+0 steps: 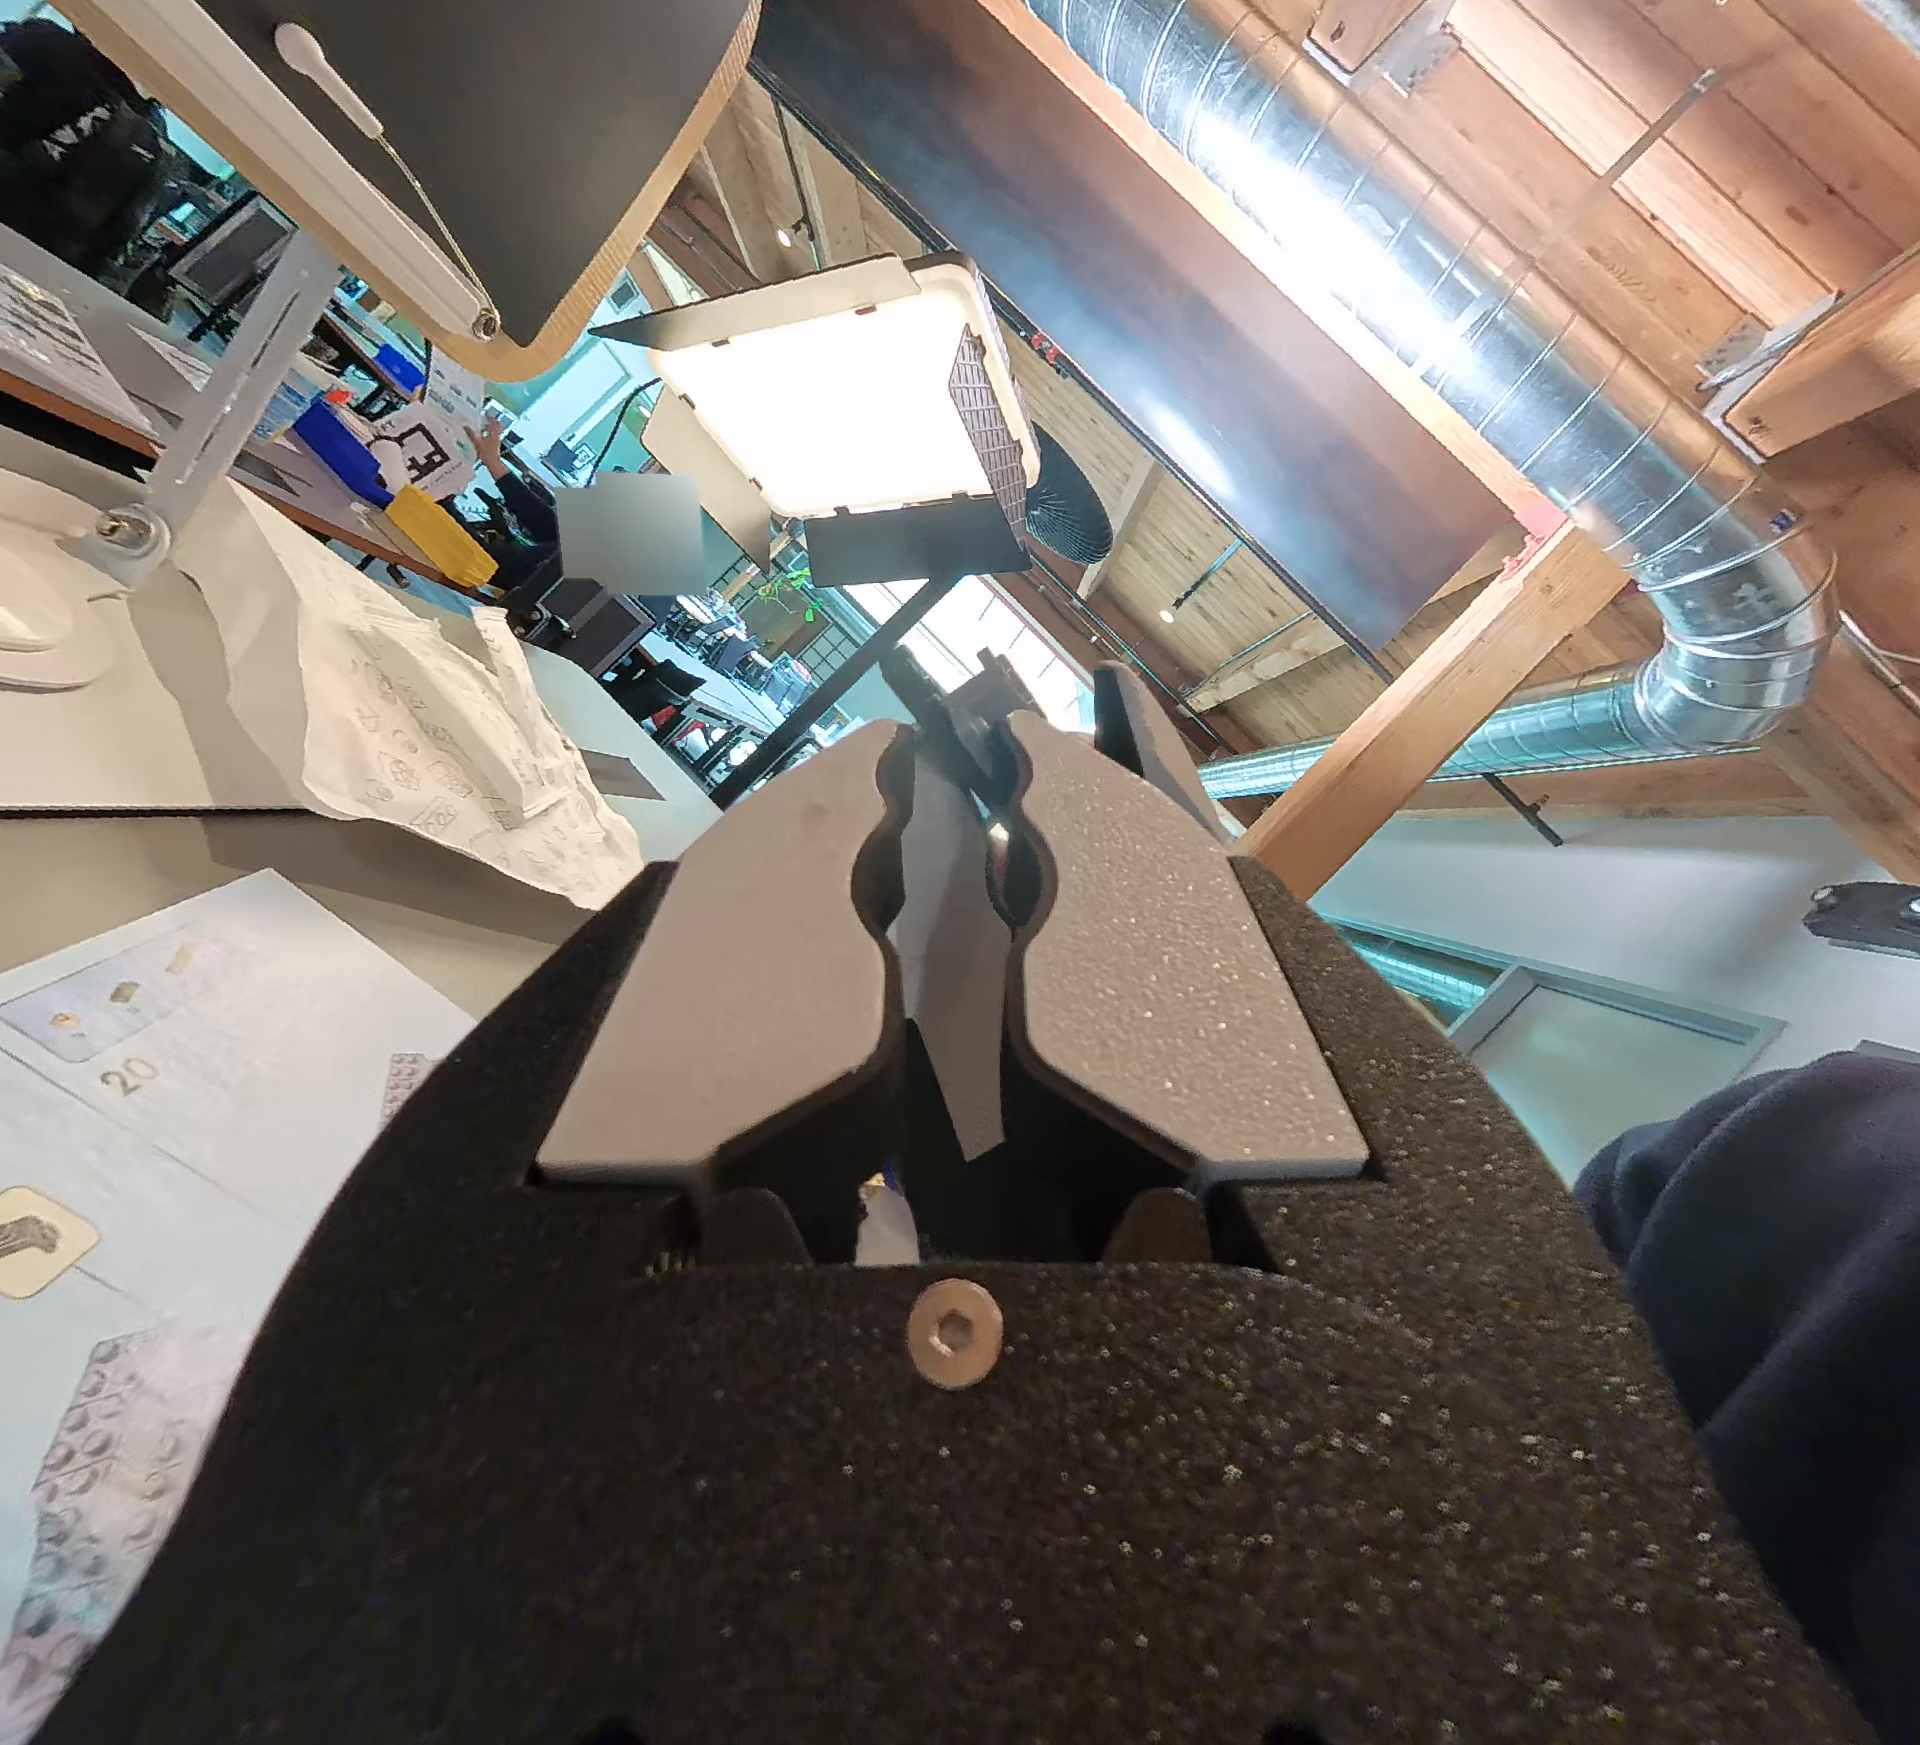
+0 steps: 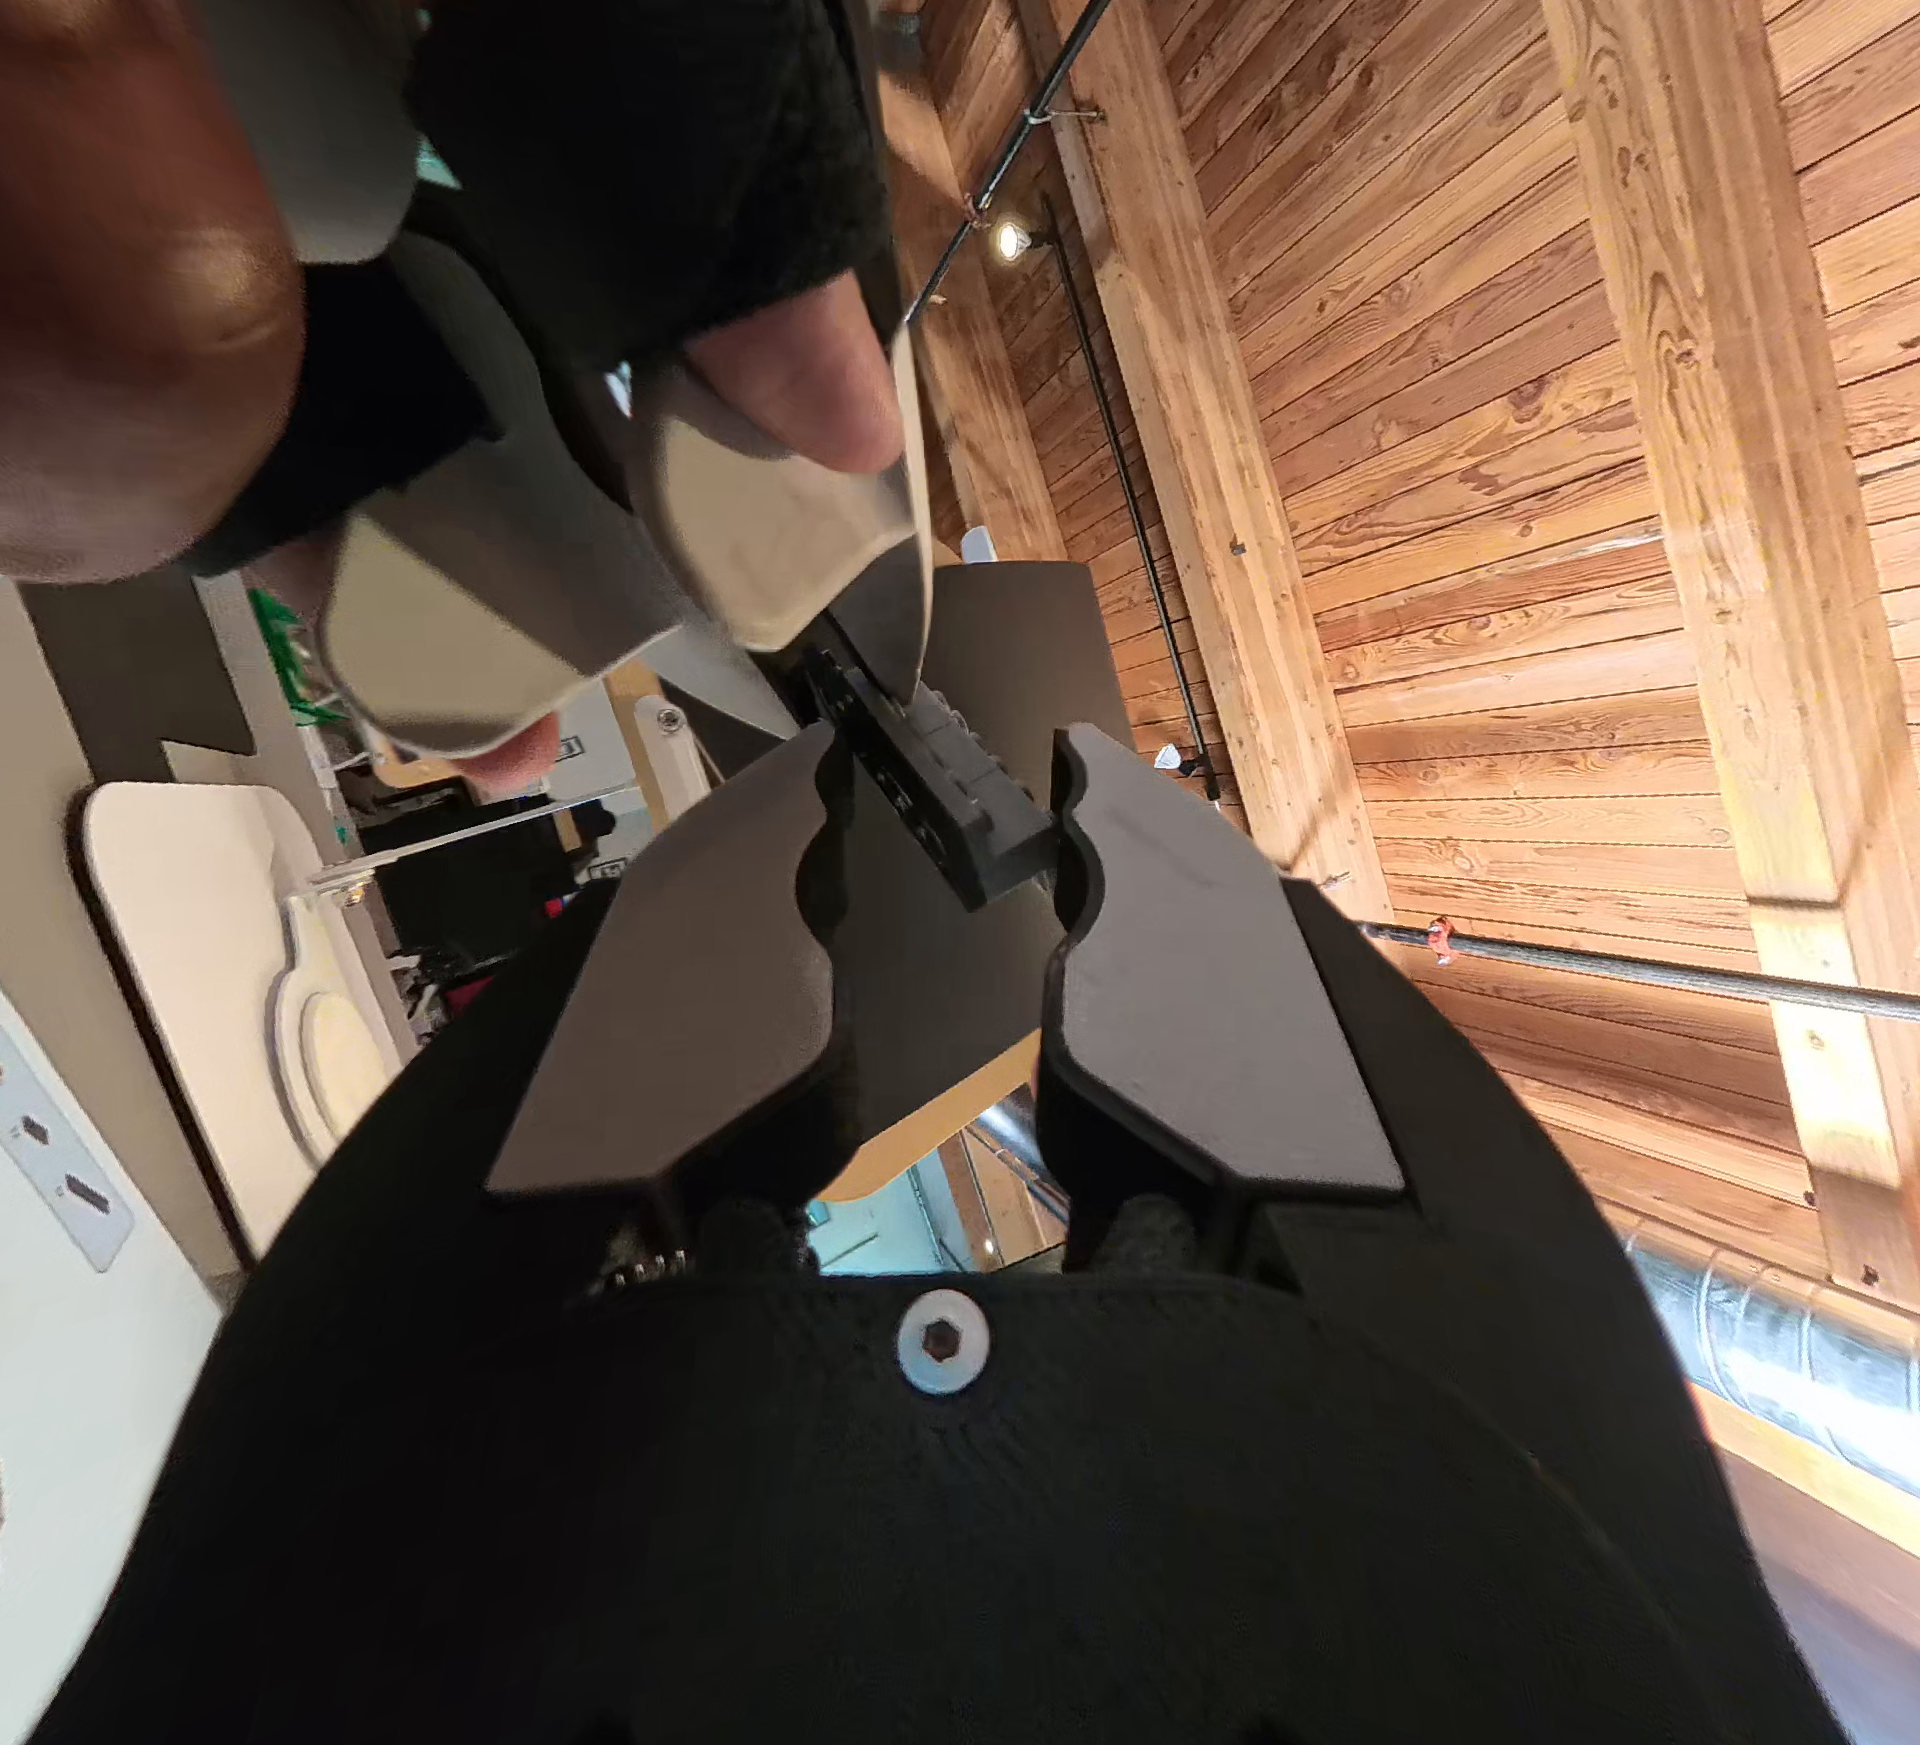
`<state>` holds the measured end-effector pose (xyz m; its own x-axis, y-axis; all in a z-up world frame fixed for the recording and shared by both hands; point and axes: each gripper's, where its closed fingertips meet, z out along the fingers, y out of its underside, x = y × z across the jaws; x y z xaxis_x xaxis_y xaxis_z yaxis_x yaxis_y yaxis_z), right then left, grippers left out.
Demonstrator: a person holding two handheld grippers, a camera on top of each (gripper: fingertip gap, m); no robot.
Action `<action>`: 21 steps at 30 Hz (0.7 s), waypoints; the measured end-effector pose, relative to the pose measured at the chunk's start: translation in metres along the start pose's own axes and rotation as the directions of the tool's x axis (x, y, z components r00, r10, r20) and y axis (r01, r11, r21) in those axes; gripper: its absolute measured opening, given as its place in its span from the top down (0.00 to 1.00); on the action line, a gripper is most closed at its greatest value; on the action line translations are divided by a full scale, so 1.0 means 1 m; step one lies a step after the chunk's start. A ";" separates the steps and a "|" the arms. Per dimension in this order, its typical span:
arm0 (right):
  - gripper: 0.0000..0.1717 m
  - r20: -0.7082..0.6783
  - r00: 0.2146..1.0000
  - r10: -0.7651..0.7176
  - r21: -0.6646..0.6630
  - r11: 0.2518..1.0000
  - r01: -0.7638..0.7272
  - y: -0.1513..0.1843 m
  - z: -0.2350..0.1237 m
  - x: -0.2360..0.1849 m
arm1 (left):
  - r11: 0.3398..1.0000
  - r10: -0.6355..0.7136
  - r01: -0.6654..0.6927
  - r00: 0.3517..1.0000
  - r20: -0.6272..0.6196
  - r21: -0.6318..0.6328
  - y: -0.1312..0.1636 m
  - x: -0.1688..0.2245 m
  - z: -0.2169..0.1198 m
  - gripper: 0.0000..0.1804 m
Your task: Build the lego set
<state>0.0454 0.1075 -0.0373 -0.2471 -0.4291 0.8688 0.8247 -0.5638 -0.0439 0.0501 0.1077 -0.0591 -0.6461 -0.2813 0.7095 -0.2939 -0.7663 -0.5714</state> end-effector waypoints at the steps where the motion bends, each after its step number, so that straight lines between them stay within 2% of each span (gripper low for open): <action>1: 0.79 -0.018 1.000 -0.003 -0.003 1.000 0.003 0.000 -0.001 0.002 | 1.000 -0.015 0.015 1.000 -0.010 0.001 0.000 0.002 0.000 0.92; 6: 0.84 -0.125 0.992 0.005 -0.002 1.000 -0.005 0.001 -0.004 0.022 | 0.998 -0.048 0.050 0.998 -0.043 0.032 -0.009 0.011 -0.001 0.91; 11: 0.85 -0.133 0.991 0.009 0.003 1.000 -0.009 0.000 -0.005 0.022 | 0.999 -0.033 0.033 0.997 -0.075 -0.011 -0.005 0.022 0.001 0.91; 13: 0.97 -0.131 0.991 0.018 0.007 1.000 -0.018 0.000 -0.006 0.021 | 0.999 -0.034 0.032 0.998 -0.058 -0.034 0.000 0.019 0.003 0.91; 14: 1.00 -0.122 0.992 0.025 0.014 1.000 -0.024 0.000 -0.006 0.019 | 0.999 -0.035 0.033 0.998 -0.048 -0.029 0.000 0.017 0.003 0.91; 16: 1.00 -0.076 0.995 0.064 0.042 0.997 -0.061 -0.002 -0.008 0.014 | 0.999 -0.039 0.038 0.998 -0.049 -0.021 -0.001 0.016 0.002 0.91; 21: 0.94 0.083 0.960 0.269 0.035 0.962 -0.273 0.004 -0.014 0.001 | 0.999 -0.015 0.013 0.999 -0.036 -0.032 -0.002 0.015 0.000 0.91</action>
<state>0.0410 0.0951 -0.0433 0.0270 -0.5047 0.8629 0.8780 -0.4007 -0.2619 0.0415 0.1052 -0.0471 -0.6666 -0.2492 0.7025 -0.3247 -0.7513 -0.5746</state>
